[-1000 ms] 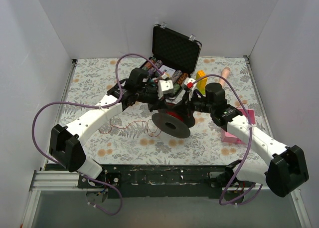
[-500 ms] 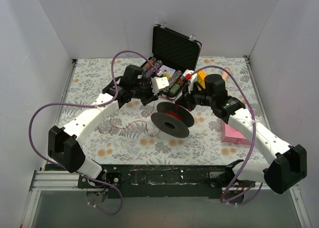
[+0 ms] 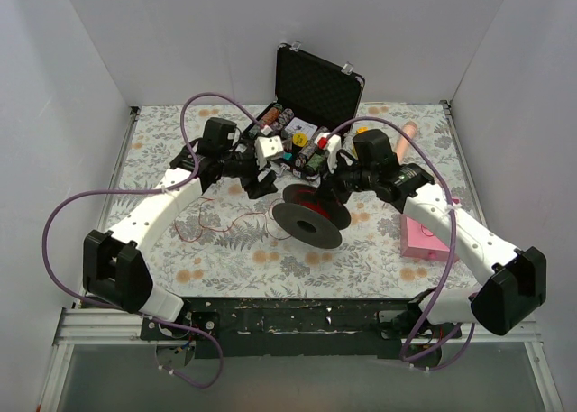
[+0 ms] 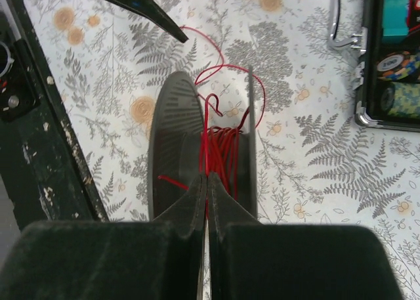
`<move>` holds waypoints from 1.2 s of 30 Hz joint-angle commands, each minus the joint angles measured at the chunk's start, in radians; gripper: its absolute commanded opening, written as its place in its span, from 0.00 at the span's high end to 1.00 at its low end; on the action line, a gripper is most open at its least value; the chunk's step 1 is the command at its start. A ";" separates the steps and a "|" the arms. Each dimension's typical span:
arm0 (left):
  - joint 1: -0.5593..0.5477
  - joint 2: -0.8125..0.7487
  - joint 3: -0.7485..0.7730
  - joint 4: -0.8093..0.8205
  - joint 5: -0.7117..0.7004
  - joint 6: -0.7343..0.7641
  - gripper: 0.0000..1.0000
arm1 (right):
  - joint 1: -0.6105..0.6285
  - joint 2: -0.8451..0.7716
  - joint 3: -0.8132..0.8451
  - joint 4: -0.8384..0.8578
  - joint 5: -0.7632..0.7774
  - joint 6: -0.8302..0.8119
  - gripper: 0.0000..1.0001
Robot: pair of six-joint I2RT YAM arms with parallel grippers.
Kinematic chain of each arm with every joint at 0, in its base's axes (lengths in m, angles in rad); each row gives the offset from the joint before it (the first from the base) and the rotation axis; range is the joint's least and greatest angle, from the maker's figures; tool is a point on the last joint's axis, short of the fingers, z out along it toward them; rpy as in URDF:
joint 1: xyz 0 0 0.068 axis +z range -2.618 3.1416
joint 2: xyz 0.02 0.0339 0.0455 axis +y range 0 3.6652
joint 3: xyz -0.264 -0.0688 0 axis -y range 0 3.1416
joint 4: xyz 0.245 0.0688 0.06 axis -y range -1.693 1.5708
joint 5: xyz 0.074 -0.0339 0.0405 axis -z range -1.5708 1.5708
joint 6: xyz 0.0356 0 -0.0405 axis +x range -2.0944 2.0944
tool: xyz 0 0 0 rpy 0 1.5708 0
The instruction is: Wrap the cables
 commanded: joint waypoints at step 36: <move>-0.120 0.258 0.192 0.041 0.344 -0.098 0.46 | -0.089 0.095 0.006 0.020 -0.203 -0.244 0.99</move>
